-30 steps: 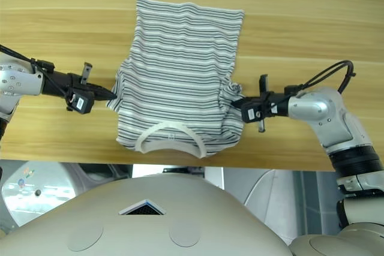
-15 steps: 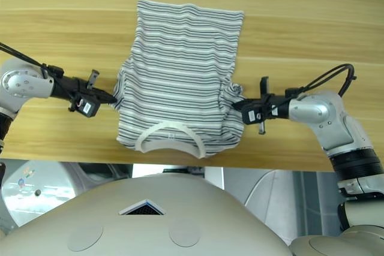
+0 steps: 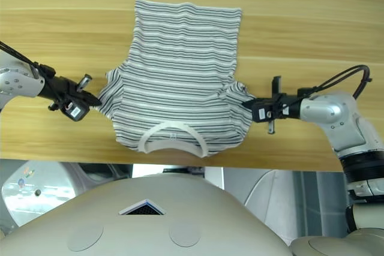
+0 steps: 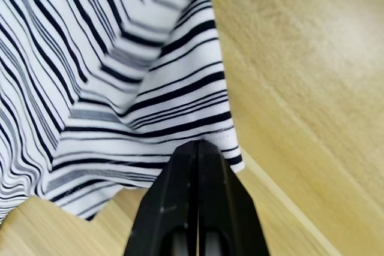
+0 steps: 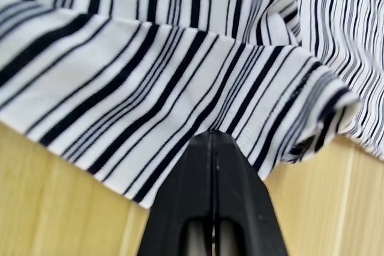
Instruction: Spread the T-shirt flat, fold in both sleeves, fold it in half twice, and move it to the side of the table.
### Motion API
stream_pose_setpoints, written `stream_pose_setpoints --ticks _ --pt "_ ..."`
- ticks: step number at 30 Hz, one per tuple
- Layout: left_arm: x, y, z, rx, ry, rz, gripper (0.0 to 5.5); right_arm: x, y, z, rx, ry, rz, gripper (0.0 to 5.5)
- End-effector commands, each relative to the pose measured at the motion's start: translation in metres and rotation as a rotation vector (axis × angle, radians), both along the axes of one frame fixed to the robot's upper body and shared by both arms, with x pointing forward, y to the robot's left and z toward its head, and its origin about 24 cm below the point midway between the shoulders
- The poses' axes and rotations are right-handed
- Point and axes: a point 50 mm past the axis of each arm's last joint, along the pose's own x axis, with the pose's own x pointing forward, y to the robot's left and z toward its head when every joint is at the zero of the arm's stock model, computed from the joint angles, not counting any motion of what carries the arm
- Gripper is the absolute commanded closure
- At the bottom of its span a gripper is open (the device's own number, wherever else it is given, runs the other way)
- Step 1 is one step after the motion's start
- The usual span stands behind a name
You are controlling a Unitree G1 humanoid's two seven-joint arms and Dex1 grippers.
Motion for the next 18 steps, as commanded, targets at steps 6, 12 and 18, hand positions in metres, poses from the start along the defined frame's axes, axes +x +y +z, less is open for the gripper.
stream_pose_setpoints --ticks 6,12,18 --pt "0.007 -0.003 0.009 -0.029 -0.049 0.032 5.49 -0.003 -0.025 0.008 -0.053 0.011 -0.072 5.5" --pt "0.005 -0.002 0.001 -0.042 -0.044 0.042 5.49 -0.011 -0.009 0.027 0.087 0.011 -0.002 5.5" --pt "0.006 0.001 -0.003 -0.058 -0.05 0.063 5.49 -0.012 0.003 0.047 0.205 -0.019 0.027 5.5"
